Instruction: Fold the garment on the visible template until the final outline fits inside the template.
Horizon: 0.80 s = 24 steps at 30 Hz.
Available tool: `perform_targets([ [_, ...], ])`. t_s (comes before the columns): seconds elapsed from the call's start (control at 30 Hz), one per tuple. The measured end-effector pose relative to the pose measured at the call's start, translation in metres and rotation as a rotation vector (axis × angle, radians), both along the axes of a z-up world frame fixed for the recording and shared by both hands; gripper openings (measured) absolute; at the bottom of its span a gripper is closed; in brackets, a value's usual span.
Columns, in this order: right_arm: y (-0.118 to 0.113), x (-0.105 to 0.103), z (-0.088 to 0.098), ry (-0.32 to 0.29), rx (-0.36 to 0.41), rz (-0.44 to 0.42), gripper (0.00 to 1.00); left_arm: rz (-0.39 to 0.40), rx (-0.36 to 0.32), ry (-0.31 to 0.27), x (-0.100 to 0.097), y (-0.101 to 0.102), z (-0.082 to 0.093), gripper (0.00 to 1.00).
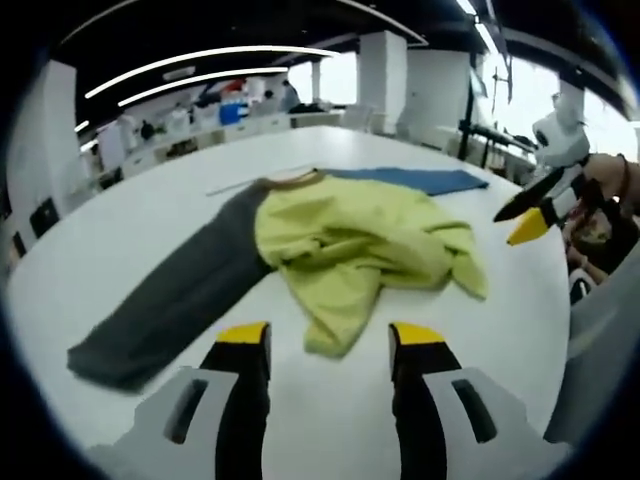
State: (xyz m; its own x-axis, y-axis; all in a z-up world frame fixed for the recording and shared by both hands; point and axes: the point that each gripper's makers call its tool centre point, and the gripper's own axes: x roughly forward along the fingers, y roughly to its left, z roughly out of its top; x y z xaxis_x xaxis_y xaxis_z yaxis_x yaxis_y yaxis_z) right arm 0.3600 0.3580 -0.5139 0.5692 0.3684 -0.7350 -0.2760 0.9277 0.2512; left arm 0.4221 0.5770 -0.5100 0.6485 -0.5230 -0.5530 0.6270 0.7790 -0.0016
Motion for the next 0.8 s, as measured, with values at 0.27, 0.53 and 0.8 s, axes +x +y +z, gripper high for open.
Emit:
perform_targets([
  [0.27, 0.021, -0.006, -0.009, 0.013, 0.009, -0.008, 0.49, -0.016, 0.023, 0.004, -0.002, -0.003, -0.01, 0.3],
  [0.53, 0.042, -0.011, -0.016, 0.036, 0.013, -0.008, 0.37, -0.022, 0.053, 0.033, -0.005, -0.002, -0.019, 0.19],
  [0.8, 0.06, -0.01, -0.021, 0.021, -0.021, -0.012, 0.27, -0.025, 0.077, 0.025, -0.003, -0.004, -0.021, 0.15],
])
